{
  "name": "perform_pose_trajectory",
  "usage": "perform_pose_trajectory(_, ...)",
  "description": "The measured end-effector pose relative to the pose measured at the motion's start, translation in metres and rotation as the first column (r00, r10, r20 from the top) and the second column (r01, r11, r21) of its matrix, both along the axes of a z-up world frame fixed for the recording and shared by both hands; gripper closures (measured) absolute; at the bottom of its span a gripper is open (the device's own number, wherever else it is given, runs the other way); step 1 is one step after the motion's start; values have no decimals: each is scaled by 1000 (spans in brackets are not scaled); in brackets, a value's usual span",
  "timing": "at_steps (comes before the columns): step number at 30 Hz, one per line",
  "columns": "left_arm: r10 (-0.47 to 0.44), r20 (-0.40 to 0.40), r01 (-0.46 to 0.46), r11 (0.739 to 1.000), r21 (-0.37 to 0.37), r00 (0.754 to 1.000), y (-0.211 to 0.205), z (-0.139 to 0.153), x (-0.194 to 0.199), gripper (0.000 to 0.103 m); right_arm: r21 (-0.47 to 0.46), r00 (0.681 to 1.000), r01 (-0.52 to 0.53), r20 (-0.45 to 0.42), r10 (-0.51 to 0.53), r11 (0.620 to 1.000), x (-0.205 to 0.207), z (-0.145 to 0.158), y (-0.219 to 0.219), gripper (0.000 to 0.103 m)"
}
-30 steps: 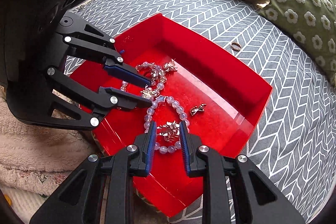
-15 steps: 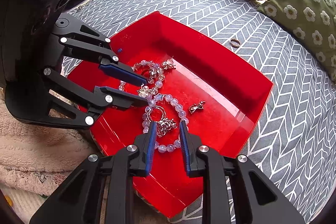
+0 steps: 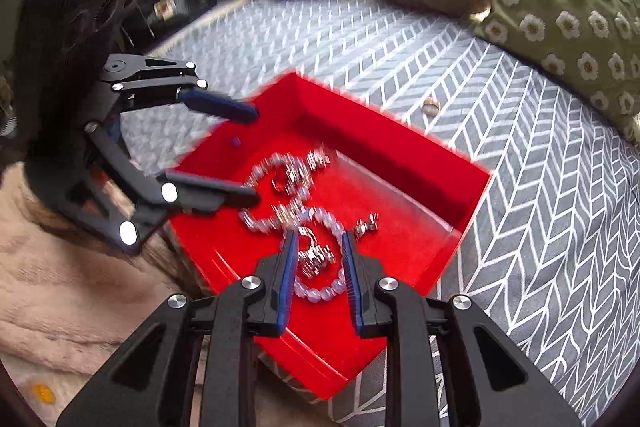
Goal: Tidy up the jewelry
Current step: 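Lift both tools up away from the red tray, then grasp the copper ring on the cushion with the right tool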
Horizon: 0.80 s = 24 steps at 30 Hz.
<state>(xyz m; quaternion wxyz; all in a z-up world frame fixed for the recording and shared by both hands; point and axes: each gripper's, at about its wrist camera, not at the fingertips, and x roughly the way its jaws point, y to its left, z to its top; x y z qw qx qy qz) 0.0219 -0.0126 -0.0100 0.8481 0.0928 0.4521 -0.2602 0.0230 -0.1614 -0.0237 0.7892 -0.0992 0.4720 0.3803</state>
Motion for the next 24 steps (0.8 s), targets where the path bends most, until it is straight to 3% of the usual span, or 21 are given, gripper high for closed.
perform_pose_trajectory(2,37,40,-36,999,-30,999,11,15,4,18,26,1000,17,15,-17,1000,3,14,-5,79)
perform_pose_trajectory(3,66,63,-63,997,-51,996,19,25,7,18,39,999,31,27,-32,999,6,23,-7,77)
perform_pose_trajectory(6,129,93,-122,989,-82,987,35,41,20,17,87,993,87,78,-94,992,20,50,-16,39)
perform_pose_trajectory(9,212,129,-202,976,-85,969,46,50,41,16,115,983,134,110,-147,984,42,68,-18,34)
perform_pose_trajectory(11,255,147,-245,966,-79,956,48,49,57,15,123,980,160,95,-172,979,60,68,-18,23)
perform_pose_trajectory(15,312,144,-307,950,-60,939,53,36,88,15,58,974,215,60,-219,975,106,45,-10,23)
perform_pose_trajectory(19,316,69,-313,948,-53,946,63,13,115,15,-42,976,215,32,-214,976,144,15,11,23)
perform_pose_trajectory(24,329,53,-326,944,-52,943,71,-2,126,15,-120,980,194,-28,-199,974,180,-25,33,24)
